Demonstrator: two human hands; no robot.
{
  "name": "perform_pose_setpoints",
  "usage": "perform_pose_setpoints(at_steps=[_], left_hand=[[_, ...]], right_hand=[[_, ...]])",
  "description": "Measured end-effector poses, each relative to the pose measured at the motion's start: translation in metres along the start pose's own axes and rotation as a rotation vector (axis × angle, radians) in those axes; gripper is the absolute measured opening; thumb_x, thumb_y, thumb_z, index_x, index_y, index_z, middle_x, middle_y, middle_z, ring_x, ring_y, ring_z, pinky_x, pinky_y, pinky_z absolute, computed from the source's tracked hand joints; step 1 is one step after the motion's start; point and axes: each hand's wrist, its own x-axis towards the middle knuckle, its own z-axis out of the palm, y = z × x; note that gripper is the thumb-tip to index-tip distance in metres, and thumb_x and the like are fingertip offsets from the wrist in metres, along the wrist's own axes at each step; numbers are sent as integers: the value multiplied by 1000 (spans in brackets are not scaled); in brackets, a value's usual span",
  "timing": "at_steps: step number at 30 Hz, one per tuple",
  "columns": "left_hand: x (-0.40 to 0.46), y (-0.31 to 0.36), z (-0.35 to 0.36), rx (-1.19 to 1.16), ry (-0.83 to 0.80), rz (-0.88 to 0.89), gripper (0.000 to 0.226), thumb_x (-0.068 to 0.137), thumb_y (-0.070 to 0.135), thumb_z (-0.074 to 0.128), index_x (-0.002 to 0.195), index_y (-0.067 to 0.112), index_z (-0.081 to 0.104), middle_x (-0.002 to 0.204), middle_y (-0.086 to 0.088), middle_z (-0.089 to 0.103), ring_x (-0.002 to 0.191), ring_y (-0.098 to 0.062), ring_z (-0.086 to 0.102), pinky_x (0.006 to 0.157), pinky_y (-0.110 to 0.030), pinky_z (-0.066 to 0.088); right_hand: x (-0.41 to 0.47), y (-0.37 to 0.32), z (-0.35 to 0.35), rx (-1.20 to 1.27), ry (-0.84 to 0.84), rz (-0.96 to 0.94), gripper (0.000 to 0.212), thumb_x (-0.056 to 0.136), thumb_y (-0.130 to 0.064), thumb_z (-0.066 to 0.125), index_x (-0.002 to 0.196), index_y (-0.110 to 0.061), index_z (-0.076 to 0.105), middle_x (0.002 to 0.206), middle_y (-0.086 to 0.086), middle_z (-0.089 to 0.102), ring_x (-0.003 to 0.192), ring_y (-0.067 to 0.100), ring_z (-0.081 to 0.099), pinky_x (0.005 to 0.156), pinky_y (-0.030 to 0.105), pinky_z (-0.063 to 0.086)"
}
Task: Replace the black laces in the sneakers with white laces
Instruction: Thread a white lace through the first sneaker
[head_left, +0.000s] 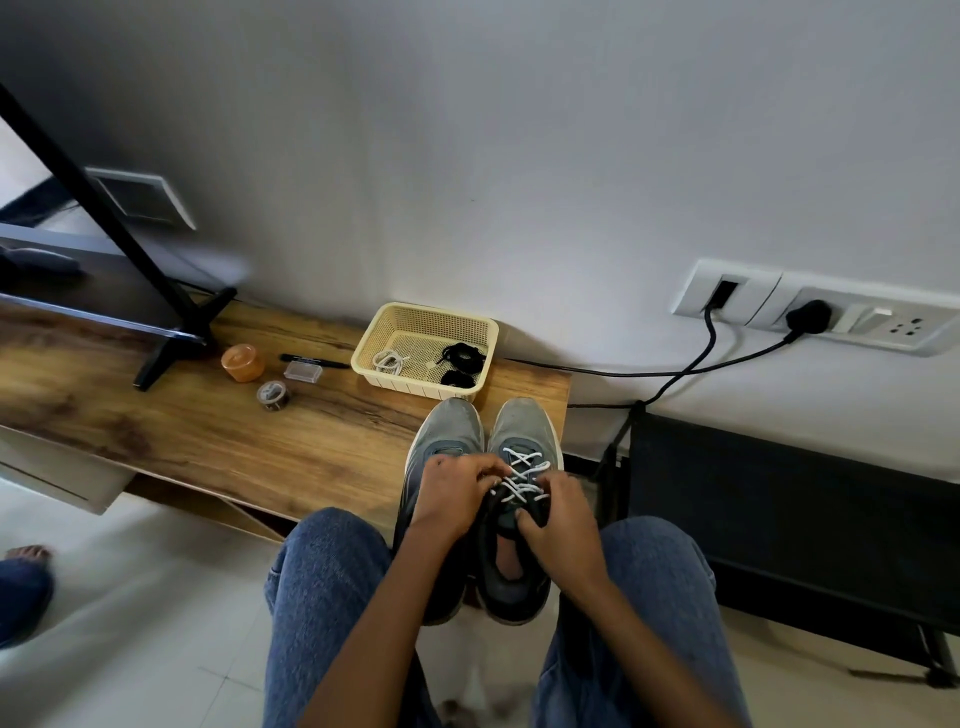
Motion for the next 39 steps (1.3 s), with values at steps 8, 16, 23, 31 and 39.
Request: perform_pose_setpoints(at_steps=[8, 16, 23, 31, 39], left_hand=[[4, 0, -4, 4, -25, 99, 9, 92, 15, 60, 98, 12, 65, 88, -4, 70, 81, -16, 61, 67, -19, 34], [-11, 1, 0, -68, -86, 14, 8, 98, 15, 44, 97, 19, 50, 92, -3, 62, 83, -18, 56, 74, -35, 43], [-20, 10, 5, -127, -45, 38, 10, 101, 20, 35, 98, 26, 43, 96, 1, 60, 83, -15, 58, 76, -39, 49], [-15, 5, 7, -20, 102, 134, 12, 97, 13, 48, 104, 17, 57, 94, -1, 62, 87, -16, 54, 78, -35, 45], [0, -9, 7, 225, 110, 150, 16, 88, 20, 66, 101, 20, 74, 93, 1, 74, 89, -19, 63, 97, -31, 36]], right_hand=[[-5, -8, 9, -138, 98, -34, 31, 87, -18, 57, 117, -11, 49, 111, 6, 50, 99, 22, 50, 76, 29, 41], [-6, -16, 19, -169, 150, 22, 22, 88, -11, 53, 110, -10, 53, 108, 7, 56, 97, 24, 50, 75, 34, 43], [-6, -14, 21, -158, 172, 8, 16, 92, -12, 50, 108, -11, 53, 105, 7, 58, 93, 22, 50, 73, 33, 46], [-4, -13, 21, -187, 139, 15, 12, 93, -15, 48, 104, -14, 51, 105, 5, 57, 94, 21, 49, 75, 35, 46], [-4, -12, 23, -200, 137, 11, 13, 93, -14, 45, 105, -15, 50, 106, 5, 56, 96, 21, 48, 75, 33, 44]])
